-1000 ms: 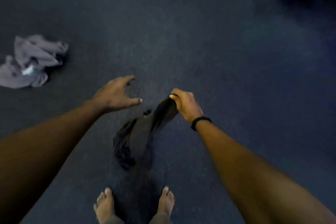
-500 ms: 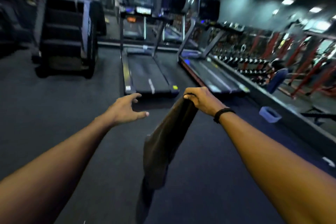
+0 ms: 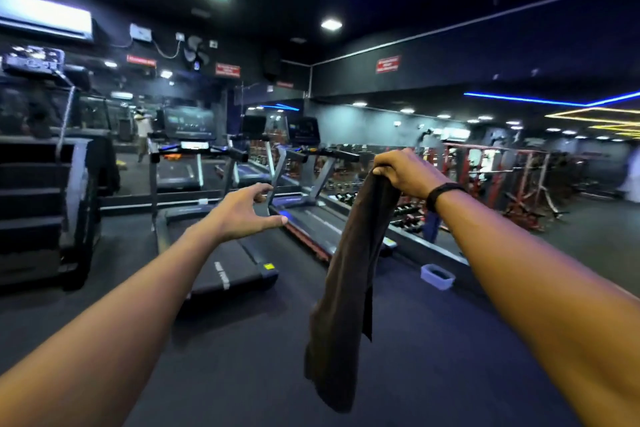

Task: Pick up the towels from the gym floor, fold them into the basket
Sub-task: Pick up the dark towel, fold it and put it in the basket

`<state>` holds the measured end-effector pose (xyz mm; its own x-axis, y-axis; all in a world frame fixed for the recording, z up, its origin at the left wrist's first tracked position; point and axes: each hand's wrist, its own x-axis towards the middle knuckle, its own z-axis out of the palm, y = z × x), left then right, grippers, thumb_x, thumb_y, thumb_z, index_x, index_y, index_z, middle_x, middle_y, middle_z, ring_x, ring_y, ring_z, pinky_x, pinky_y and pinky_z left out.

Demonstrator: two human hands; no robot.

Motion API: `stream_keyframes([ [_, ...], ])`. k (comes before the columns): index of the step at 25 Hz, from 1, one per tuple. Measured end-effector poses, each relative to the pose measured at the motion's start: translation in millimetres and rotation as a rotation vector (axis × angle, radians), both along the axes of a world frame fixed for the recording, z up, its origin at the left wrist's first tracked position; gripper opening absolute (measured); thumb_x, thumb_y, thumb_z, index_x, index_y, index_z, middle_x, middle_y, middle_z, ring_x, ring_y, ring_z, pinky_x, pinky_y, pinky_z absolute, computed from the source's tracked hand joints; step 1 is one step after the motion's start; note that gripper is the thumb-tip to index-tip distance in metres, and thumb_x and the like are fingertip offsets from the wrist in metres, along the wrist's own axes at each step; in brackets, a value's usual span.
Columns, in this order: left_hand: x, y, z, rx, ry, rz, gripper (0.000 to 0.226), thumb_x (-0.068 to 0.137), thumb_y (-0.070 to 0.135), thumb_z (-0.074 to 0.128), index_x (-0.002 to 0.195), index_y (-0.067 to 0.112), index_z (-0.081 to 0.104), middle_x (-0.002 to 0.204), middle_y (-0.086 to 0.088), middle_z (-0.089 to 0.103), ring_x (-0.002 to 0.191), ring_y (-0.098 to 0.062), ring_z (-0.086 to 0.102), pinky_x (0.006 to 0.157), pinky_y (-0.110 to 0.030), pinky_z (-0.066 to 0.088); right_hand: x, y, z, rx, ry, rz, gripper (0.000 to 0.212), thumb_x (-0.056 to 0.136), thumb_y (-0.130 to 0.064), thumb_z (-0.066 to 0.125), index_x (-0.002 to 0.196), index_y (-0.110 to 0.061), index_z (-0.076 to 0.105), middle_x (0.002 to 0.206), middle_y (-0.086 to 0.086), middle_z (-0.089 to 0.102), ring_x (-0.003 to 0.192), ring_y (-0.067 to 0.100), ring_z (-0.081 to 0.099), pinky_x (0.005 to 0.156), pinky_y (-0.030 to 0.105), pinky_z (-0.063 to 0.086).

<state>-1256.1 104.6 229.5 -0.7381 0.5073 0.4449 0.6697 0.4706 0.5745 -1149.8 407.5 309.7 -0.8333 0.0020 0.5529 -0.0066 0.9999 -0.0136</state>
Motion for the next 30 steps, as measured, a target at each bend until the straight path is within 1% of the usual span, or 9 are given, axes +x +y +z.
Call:
stream_keyframes([
  [5,29.4,43.8,8.3,-0.068,0.06,-0.178,0.079,0.071,0.046,0.078,0.138,0.018,0.047,0.126,-0.007,0.06,0.115,-0.019,0.056,0.098,-0.028,0.041,89.3,17.3,3.4,0.025,-0.004,-0.27,0.014,0.095,-0.019,0.054,0.094,-0.013,0.066,0.1,0.017,0.067,0.096,0.033,0.061,0.079,0.037,0.047],
  [10,93.3,89.2,10.6,-0.142,0.147,-0.412,0.08,0.07,0.049,0.079,0.135,0.014,0.051,0.136,-0.007,0.056,0.125,-0.021,0.051,0.102,-0.026,0.036,222.2,19.6,-6.2,-0.033,-0.05,-0.545,0.012,0.093,-0.018,0.057,0.094,-0.014,0.069,0.104,0.013,0.067,0.098,0.031,0.061,0.084,0.038,0.049],
  [14,161.4,136.0,10.0,-0.166,0.136,-0.612,0.073,0.074,0.045,0.077,0.134,0.013,0.052,0.134,-0.007,0.057,0.12,-0.021,0.054,0.098,-0.027,0.038,342.4,6.0,-7.9,-0.087,-0.147,-0.728,0.016,0.092,-0.015,0.06,0.094,-0.002,0.069,0.098,0.013,0.067,0.093,0.024,0.06,0.074,0.028,0.039],
  [17,238.3,171.8,11.4,-0.176,0.126,-0.813,0.07,0.074,0.046,0.076,0.132,0.016,0.053,0.13,-0.002,0.058,0.117,-0.019,0.055,0.097,-0.026,0.04,448.5,-12.6,-8.1,-0.108,-0.175,-0.889,0.016,0.092,-0.015,0.061,0.093,-0.001,0.07,0.098,0.017,0.069,0.094,0.03,0.062,0.081,0.033,0.044],
  [22,384.1,217.3,12.3,-0.171,0.108,-1.074,0.071,0.071,0.05,0.077,0.131,0.021,0.054,0.125,-0.005,0.061,0.113,-0.02,0.058,0.101,-0.034,0.044,622.5,-68.5,-9.0,-0.136,-0.177,-1.129,0.013,0.091,-0.015,0.062,0.094,-0.006,0.071,0.099,0.012,0.07,0.095,0.027,0.062,0.081,0.026,0.041],
  [24,475.5,228.7,9.0,-0.193,0.142,-1.211,0.075,0.066,0.057,0.078,0.128,0.023,0.056,0.119,-0.003,0.063,0.109,-0.021,0.059,0.1,-0.037,0.046,712.8,-98.5,-12.8,-0.161,-0.153,-1.27,0.009,0.09,-0.018,0.063,0.09,-0.013,0.071,0.095,0.008,0.071,0.094,0.027,0.063,0.085,0.032,0.048],
  [26,507.7,230.1,9.2,-0.168,0.103,-1.235,0.073,0.065,0.056,0.079,0.126,0.023,0.058,0.115,-0.002,0.064,0.103,-0.018,0.06,0.094,-0.031,0.047,746.9,-109.2,-14.3,-0.191,-0.126,-1.302,0.008,0.089,-0.019,0.063,0.085,-0.019,0.07,0.088,0.004,0.068,0.091,0.025,0.063,0.084,0.036,0.05],
  [28,574.8,233.8,3.0,-0.177,0.085,-1.316,0.064,0.07,0.047,0.079,0.125,0.022,0.058,0.113,0.0,0.063,0.101,-0.014,0.059,0.088,-0.025,0.044,804.2,-136.2,-17.0,-0.216,-0.153,-1.398,0.013,0.089,-0.021,0.063,0.077,-0.026,0.065,0.083,0.001,0.066,0.087,0.023,0.062,0.083,0.036,0.051],
  [30,653.8,235.2,-3.6,-0.191,0.075,-1.409,0.064,0.07,0.045,0.08,0.125,0.023,0.058,0.114,-0.001,0.063,0.102,-0.015,0.06,0.087,-0.025,0.043,877.7,-164.6,-19.8,-0.231,-0.143,-1.504,0.018,0.089,-0.022,0.063,0.072,-0.028,0.06,0.081,0.0,0.065,0.085,0.021,0.062,0.083,0.037,0.052],
])
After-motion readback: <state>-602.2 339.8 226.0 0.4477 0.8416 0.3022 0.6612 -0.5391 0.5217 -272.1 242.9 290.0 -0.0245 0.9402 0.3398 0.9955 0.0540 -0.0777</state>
